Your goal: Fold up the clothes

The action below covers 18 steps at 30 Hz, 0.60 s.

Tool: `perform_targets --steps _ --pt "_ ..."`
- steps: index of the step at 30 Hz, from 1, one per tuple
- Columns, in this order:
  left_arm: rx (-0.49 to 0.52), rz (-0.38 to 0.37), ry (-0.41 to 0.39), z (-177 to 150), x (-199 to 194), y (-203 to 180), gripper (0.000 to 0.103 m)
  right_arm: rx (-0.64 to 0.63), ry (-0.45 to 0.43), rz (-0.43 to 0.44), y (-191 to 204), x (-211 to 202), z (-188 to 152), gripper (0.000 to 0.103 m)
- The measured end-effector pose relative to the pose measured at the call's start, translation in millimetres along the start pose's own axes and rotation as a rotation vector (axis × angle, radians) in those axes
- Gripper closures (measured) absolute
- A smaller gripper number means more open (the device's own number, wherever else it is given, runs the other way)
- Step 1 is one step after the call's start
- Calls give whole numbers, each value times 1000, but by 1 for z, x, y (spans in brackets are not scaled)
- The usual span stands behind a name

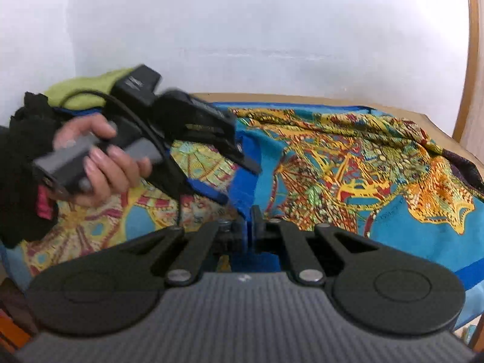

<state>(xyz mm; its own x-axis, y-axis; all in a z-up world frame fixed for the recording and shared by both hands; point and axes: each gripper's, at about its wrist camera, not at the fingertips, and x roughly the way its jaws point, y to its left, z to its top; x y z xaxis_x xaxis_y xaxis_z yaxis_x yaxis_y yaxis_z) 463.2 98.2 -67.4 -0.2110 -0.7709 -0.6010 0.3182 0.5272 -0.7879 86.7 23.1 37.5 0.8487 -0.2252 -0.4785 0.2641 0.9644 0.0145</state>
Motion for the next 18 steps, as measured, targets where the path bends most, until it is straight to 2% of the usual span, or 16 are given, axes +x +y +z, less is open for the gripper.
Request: perform_targets --steps 3,6,7,8,9,12,14,18 --pt "9 -8 9 6 10 -1 38 3 -14 33 3 -5 5 98" --pt "40 -39 30 19 25 -12 43 0 -25 65 5 -9 10 98" --pt "48 -52 42 23 31 -16 55 -4 -24 69 5 -9 9 98" --pt "59 -47 52 27 37 -20 89 -3 -22 74 5 -9 9 98" --pt "82 -20 58 29 41 -26 102 -1 -20 79 5 -9 8 98" --pt "178 43 36 32 37 -47 102 22 -23 96 -1 -9 8 98" --pt "267 47 -4 33 14 -68 102 61 -39 126 -7 -14 13 98" --pt "437 73 -112 24 -58 -110 102 139 -126 286 -15 -38 40 98"
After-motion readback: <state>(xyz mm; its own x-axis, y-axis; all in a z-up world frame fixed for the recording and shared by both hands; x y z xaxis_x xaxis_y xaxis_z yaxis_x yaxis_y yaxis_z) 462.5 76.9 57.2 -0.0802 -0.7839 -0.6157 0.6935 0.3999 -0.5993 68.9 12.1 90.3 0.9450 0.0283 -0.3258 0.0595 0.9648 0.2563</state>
